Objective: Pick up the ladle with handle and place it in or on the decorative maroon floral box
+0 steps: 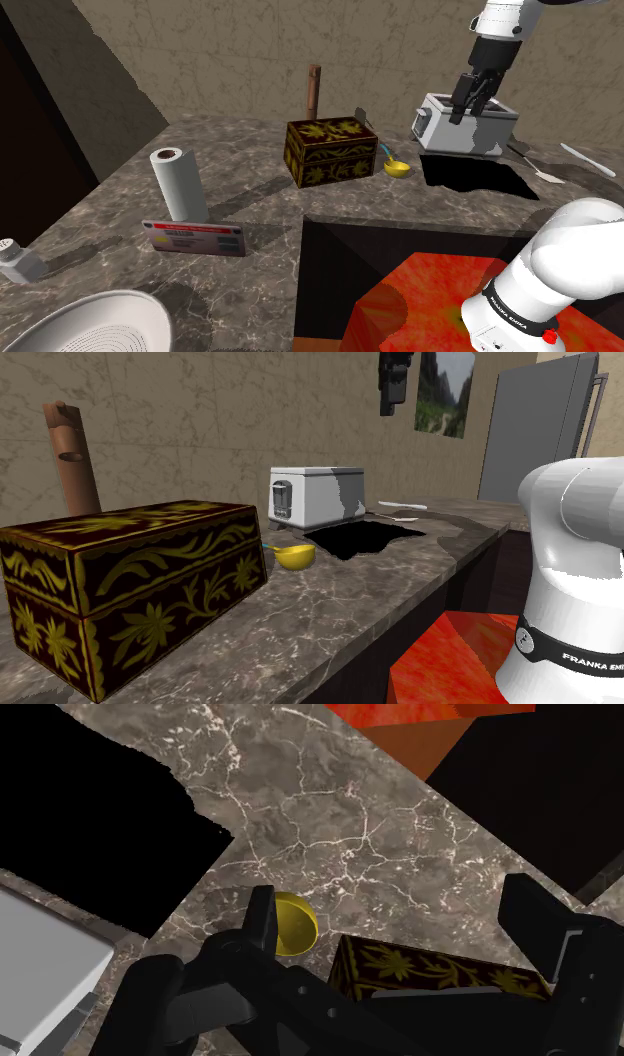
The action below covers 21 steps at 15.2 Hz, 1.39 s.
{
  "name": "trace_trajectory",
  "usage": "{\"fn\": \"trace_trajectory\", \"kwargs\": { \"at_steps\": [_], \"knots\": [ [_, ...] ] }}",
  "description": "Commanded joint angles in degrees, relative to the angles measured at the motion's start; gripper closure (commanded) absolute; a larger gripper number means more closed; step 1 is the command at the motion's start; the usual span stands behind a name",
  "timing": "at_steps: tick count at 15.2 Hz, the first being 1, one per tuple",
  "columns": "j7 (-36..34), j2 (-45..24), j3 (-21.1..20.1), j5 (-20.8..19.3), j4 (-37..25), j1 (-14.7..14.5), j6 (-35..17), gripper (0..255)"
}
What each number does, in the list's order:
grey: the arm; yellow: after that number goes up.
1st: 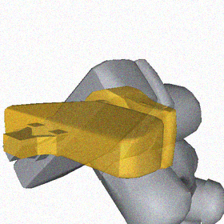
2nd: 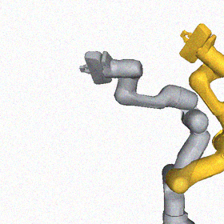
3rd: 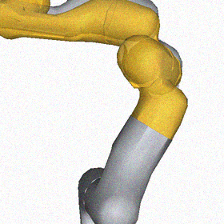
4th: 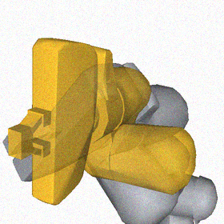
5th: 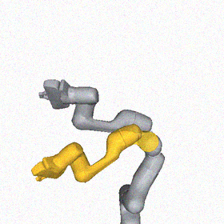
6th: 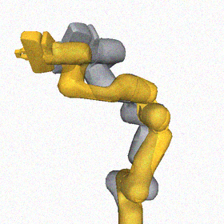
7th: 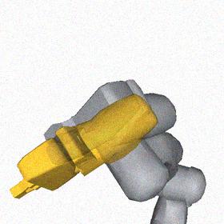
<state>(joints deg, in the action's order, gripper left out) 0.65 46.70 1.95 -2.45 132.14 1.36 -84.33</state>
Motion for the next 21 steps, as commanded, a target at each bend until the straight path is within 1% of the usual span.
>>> {"fn": "trace_trajectory", "kwargs": {
  "at_steps": [1, 6, 11, 16, 21],
  "knots": [
    [0.0, 0.0, 0.0, 0.0, 0.0, 0.0, 0.0, 0],
    [-3.9, -6.9, 1.7, 1.4, 2.5, 2.2, -9.4, 0],
    [-7.1, -15.0, 3.7, 3.1, 3.3, 4.0, -18.4, 0],
    [-9.6, -24.1, 5.8, 5.6, 2.6, 5.3, -26.8, 0],
    [-11.1, -33.8, 8.2, 9.2, 0.4, 6.4, -34.2, 0]
  ]
}}
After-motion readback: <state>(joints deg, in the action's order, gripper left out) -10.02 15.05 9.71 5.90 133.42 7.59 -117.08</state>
